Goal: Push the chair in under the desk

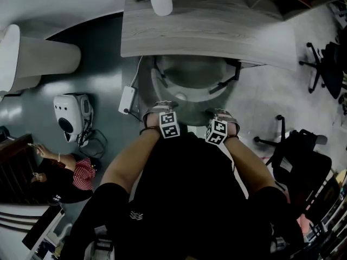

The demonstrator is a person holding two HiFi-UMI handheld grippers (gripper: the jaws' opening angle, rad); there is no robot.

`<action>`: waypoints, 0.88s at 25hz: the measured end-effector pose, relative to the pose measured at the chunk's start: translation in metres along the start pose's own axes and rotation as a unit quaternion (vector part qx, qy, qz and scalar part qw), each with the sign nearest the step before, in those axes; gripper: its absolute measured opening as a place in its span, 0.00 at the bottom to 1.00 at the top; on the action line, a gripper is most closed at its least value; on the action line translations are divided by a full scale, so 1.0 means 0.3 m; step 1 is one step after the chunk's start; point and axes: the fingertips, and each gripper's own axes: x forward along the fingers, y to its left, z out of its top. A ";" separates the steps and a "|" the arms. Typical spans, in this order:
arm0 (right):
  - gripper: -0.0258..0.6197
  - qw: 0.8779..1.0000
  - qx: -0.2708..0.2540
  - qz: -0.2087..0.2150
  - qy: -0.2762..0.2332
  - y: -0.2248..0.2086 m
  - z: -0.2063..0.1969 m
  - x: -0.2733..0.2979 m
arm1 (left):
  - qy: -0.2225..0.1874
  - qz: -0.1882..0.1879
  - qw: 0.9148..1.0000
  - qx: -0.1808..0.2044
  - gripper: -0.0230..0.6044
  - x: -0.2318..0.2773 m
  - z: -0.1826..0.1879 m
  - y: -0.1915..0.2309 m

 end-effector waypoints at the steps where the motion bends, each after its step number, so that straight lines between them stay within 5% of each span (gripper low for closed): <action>1: 0.31 1.000 0.000 -0.001 0.000 -0.017 0.003 0.002 | 0.001 0.000 1.000 0.000 0.38 0.000 -0.001 0.017; 22: 0.31 1.000 -0.017 -0.001 0.020 -0.227 -0.057 0.001 | -0.016 -0.017 1.000 0.004 0.37 0.037 0.083 0.171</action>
